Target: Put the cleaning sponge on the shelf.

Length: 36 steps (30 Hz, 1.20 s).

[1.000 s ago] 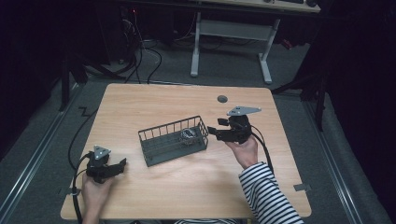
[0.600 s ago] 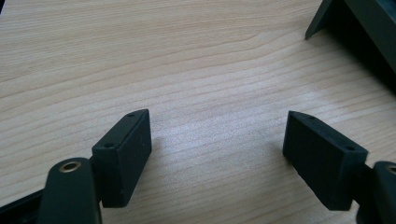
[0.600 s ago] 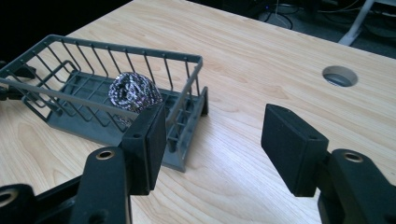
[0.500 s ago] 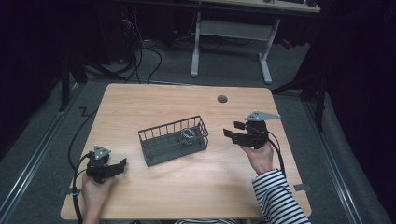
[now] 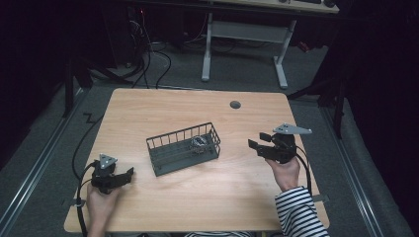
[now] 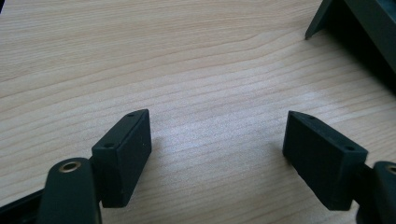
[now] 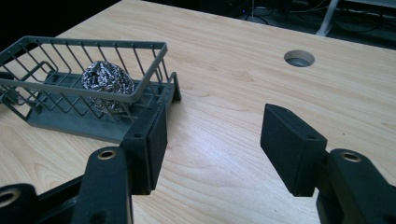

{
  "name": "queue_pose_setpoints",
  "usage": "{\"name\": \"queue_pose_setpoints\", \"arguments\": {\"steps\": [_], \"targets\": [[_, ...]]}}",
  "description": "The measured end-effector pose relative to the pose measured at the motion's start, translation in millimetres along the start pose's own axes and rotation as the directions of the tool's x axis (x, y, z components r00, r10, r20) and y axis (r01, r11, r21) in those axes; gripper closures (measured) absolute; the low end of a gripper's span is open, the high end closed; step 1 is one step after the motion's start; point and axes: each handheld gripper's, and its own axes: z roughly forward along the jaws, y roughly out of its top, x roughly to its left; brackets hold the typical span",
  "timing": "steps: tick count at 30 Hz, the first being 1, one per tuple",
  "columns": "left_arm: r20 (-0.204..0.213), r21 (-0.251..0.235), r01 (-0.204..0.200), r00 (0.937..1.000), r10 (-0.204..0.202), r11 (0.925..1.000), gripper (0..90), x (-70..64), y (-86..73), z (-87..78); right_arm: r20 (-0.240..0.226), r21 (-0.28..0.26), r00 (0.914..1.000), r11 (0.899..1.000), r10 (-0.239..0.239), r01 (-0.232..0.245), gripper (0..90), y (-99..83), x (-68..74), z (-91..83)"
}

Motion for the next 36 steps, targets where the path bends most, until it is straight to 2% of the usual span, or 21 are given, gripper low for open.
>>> {"name": "queue_pose_setpoints", "arguments": {"steps": [10, 19, 29, 36], "targets": [[0.000, 0.000, 0.000, 1.0000, 0.000, 1.0000, 24.1, 0.0, 0.0, 0.0, 0.028, -0.028, 0.9970, 0.997, 0.072, -0.071, 41.9, -23.2, -18.1, -13.3], [-0.001, 0.000, 0.000, 1.0000, 0.000, 1.0000, 24.2, -0.1, 0.0, 0.0, 0.063, -0.039, 0.9898, 0.991, 0.128, -0.125, 41.8, -45.3, -32.7, -22.0], [-0.001, 0.000, 0.000, 1.0000, 0.000, 1.0000, 24.1, -0.1, 0.1, 0.1, 0.102, -0.034, 0.9834, 0.988, 0.150, -0.148, 40.9, -66.3, -40.5, -20.2], [-0.001, 0.000, 0.001, 1.0000, -0.001, 1.0000, 24.2, -0.1, 0.1, 0.1, 0.128, -0.027, 0.9751, 0.984, 0.181, -0.179, 40.8, -82.4, -47.5, -16.8]]}}
